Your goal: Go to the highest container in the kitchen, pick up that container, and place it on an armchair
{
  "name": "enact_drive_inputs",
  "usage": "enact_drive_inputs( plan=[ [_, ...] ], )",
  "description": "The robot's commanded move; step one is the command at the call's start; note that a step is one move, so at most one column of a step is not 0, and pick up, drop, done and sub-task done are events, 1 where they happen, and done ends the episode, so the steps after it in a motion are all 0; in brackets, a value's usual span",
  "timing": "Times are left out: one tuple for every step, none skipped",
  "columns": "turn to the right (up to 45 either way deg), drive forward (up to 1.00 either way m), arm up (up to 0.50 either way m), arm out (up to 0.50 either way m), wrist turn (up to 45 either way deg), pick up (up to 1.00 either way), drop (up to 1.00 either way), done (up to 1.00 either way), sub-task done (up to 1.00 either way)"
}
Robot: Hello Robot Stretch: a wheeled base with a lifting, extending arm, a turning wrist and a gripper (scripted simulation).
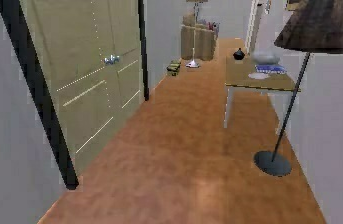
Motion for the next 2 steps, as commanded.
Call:
enact_drive_inputs(
  plan=[
    [0.0, 1.00, 0.00, 0.00, 0.0, 0.00, 0.00, 0.00, 0.00],
    [3.0, 0.00, 0.00, 0.00, 0.0, 0.00, 0.00, 0.00, 0.00]
  ],
)
